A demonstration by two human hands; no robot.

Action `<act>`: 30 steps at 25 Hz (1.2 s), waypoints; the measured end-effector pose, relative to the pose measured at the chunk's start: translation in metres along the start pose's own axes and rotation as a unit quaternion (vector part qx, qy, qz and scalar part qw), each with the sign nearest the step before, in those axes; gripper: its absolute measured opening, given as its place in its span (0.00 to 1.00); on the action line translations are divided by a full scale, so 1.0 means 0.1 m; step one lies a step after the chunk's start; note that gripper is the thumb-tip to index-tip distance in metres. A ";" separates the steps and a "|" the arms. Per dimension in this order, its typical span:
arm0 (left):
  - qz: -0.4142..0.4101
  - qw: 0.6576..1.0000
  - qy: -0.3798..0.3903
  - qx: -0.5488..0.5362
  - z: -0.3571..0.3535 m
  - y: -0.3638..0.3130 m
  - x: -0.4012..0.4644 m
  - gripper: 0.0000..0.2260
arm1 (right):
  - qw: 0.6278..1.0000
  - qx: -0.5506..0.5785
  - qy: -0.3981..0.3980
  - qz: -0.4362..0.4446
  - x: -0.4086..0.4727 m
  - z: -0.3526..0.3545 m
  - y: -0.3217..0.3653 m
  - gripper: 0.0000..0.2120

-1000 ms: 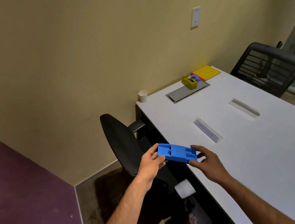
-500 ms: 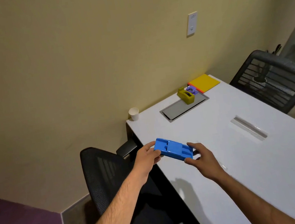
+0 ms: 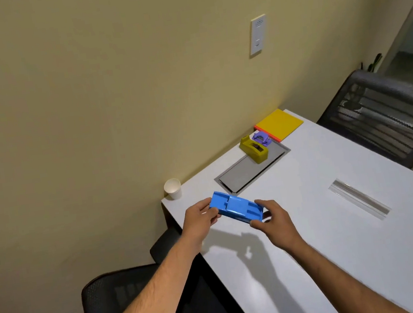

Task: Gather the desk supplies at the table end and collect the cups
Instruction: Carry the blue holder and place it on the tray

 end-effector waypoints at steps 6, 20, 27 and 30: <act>0.015 1.000 -0.026 -0.002 -0.07 0.03 1.22 0.15 | 0.999 -0.017 -0.018 -0.021 0.99 -0.19 -0.25 0.25; -0.008 0.985 -0.134 0.113 -0.13 0.83 3.56 0.12 | 0.995 -0.082 -0.051 -0.034 2.74 -1.13 -1.27 0.28; -0.040 0.988 -0.115 0.099 -0.31 0.94 4.12 0.13 | 0.989 -0.087 -0.111 -0.039 3.00 -1.37 -1.57 0.26; -0.048 0.985 -0.136 0.095 -0.33 0.96 4.25 0.13 | 0.986 -0.109 -0.122 -0.035 3.12 -1.42 -1.62 0.27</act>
Point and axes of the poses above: each hand's wrist, its own x-axis towards the middle knuckle, its own z-axis out of the back of the hand, y = z × x, the point moved 6 cm from there along x, towards the middle knuckle, and after that the axes turned 1 degree about -y, right-handed, at the moved point
